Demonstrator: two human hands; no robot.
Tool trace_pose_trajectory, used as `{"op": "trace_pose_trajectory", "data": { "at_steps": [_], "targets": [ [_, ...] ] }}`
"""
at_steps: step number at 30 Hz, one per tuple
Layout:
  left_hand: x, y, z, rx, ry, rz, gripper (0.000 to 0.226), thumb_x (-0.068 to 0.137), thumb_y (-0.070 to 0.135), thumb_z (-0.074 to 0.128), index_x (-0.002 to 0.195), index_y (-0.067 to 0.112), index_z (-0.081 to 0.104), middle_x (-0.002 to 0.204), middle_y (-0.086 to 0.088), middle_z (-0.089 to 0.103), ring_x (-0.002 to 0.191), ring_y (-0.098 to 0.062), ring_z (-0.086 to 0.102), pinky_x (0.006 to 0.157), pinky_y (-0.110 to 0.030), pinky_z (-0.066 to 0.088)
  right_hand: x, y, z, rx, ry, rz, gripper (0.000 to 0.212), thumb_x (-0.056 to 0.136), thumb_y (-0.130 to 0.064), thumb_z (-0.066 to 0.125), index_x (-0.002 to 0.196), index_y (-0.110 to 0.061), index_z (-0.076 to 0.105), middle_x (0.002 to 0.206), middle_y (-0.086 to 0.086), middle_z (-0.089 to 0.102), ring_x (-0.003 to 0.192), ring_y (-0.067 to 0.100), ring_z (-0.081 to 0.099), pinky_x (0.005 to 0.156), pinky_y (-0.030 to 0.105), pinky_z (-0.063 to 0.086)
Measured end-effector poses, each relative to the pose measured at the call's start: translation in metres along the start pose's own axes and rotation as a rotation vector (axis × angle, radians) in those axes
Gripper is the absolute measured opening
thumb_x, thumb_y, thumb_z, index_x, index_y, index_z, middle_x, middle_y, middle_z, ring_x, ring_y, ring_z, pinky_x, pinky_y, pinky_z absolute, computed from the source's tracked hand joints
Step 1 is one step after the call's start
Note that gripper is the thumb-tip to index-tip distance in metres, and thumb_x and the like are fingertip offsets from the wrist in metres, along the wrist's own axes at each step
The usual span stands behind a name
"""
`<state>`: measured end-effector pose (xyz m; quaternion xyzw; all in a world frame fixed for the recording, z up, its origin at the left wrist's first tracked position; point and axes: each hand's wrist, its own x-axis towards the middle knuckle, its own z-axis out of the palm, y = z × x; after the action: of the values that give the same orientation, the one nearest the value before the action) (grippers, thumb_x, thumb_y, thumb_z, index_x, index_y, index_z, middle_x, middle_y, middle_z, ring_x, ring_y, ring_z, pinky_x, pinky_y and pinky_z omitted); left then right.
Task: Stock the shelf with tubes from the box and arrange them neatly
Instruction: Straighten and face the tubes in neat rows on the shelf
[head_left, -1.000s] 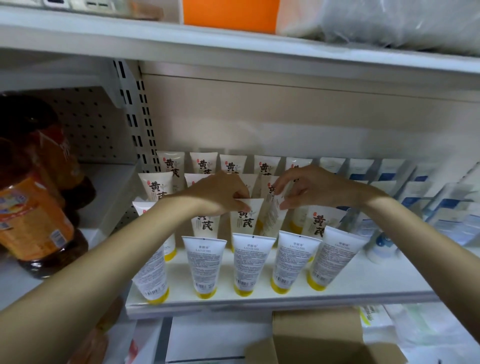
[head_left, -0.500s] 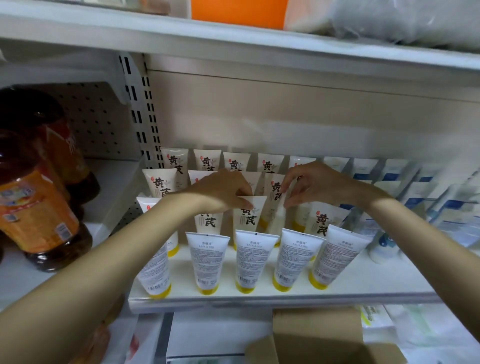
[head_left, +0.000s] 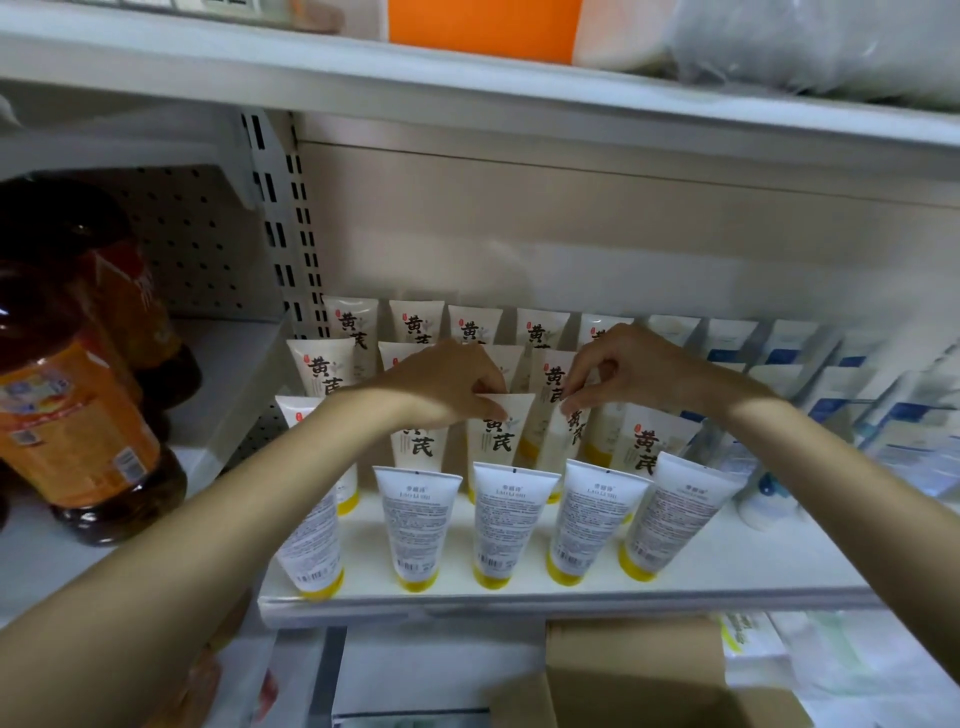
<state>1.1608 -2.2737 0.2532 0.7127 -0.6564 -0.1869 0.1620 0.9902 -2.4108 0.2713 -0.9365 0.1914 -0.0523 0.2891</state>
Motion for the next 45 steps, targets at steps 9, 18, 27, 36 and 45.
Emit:
{"op": "trace_pose_trajectory", "data": {
  "at_steps": [9, 18, 27, 36, 45],
  "targets": [
    [0.002, -0.001, 0.001, 0.023, -0.019, 0.016, 0.017, 0.089, 0.029, 0.06, 0.072, 0.028, 0.06, 0.063, 0.017, 0.052, 0.063, -0.001, 0.049, 0.056, -0.02, 0.032, -0.002, -0.005, 0.004, -0.084, 0.021, -0.023, 0.015, 0.075, -0.025, 0.076, 0.075, -0.01, 0.074, 0.064, -0.013, 0.061, 0.056, -0.009, 0.052, 0.055, 0.006, 0.036],
    [0.0, 0.001, 0.001, 0.031, -0.019, 0.001, 0.018, 0.089, 0.033, 0.059, 0.073, 0.025, 0.062, 0.066, 0.013, 0.055, 0.067, -0.006, 0.053, 0.059, -0.025, 0.035, -0.001, -0.004, 0.007, -0.096, 0.055, 0.007, 0.018, 0.074, -0.03, 0.076, 0.06, -0.031, 0.065, 0.054, -0.017, 0.059, 0.055, -0.008, 0.052, 0.056, 0.005, 0.037],
    [0.008, 0.003, 0.005, 0.026, 0.036, 0.047, 0.019, 0.087, 0.034, 0.063, 0.103, 0.025, 0.068, 0.089, 0.017, 0.061, 0.086, -0.005, 0.058, 0.07, -0.017, 0.037, -0.011, -0.002, -0.007, -0.12, 0.077, 0.0, 0.013, 0.078, -0.03, 0.073, 0.083, -0.018, 0.076, 0.08, -0.01, 0.071, 0.067, -0.011, 0.058, 0.062, 0.004, 0.038],
    [0.027, 0.034, 0.007, 0.032, 0.001, 0.081, 0.03, 0.087, 0.036, 0.063, 0.111, 0.018, 0.068, 0.103, 0.005, 0.069, 0.094, -0.011, 0.063, 0.085, -0.027, 0.049, -0.044, 0.01, -0.037, -0.184, 0.106, 0.143, 0.017, 0.07, -0.037, 0.077, 0.078, -0.022, 0.076, 0.075, -0.014, 0.07, 0.068, -0.004, 0.059, 0.059, 0.006, 0.042],
    [0.037, 0.039, 0.017, 0.084, -0.023, 0.109, 0.017, 0.088, 0.027, 0.063, 0.097, 0.015, 0.07, 0.076, 0.01, 0.061, 0.062, 0.0, 0.052, 0.067, -0.025, 0.042, -0.053, 0.017, -0.026, -0.329, -0.045, 0.208, 0.023, 0.074, -0.031, 0.078, 0.064, -0.038, 0.058, 0.067, -0.02, 0.062, 0.062, -0.006, 0.059, 0.054, 0.006, 0.042]
  ]
}}
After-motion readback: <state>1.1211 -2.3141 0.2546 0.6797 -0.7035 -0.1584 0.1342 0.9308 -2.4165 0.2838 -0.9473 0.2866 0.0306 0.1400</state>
